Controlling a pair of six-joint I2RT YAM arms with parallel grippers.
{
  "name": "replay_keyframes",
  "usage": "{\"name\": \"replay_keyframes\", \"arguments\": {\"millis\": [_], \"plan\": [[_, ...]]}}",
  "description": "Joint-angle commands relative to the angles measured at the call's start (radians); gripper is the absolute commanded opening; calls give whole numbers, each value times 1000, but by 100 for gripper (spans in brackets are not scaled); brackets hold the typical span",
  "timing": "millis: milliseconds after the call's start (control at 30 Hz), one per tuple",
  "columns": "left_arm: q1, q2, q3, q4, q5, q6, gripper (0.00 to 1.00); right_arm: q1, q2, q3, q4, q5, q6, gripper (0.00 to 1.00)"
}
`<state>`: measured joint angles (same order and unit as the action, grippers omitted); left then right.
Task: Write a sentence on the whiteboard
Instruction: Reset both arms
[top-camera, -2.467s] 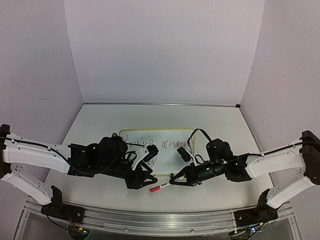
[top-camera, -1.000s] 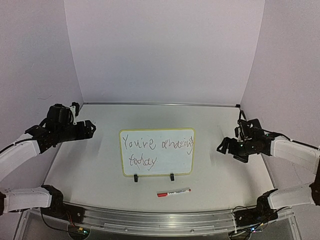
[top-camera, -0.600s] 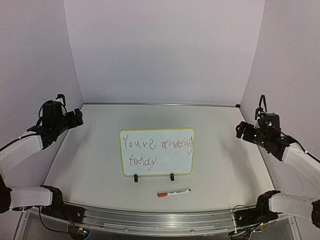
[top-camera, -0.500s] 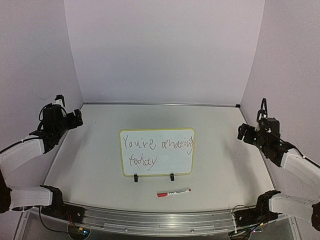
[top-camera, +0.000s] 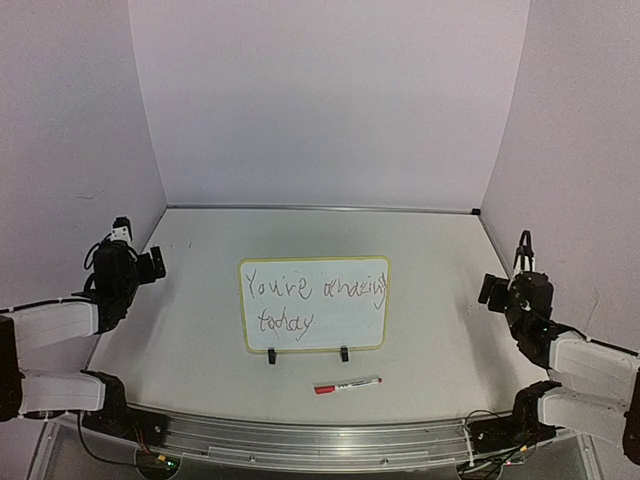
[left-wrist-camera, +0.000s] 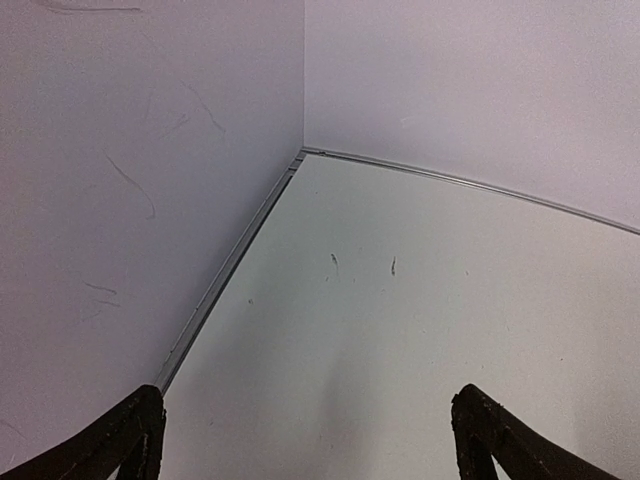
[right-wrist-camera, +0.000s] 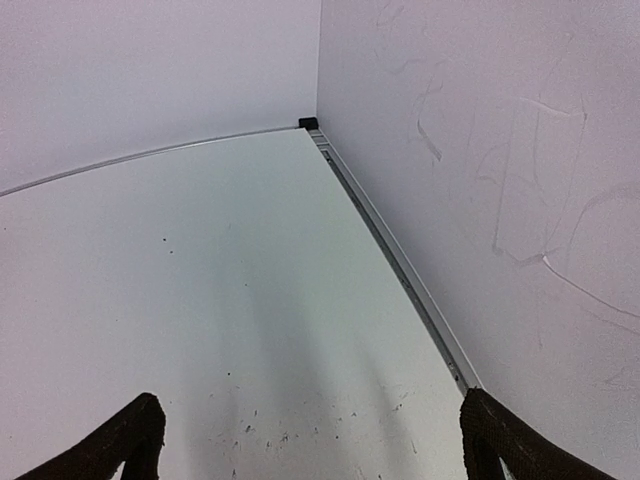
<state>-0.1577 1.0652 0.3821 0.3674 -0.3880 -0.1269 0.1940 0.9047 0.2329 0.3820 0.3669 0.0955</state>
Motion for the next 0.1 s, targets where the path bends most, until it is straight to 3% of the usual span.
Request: {"name": "replay_keyframes", "arguments": {"millis": [0,67], "plan": [[4,1,-11,92,-23,23,100,-2,-3,5,71,37,-30,98],[3,7,-12,92,-42,20,100,-1,-4,1,72,38,-33,98]]}}
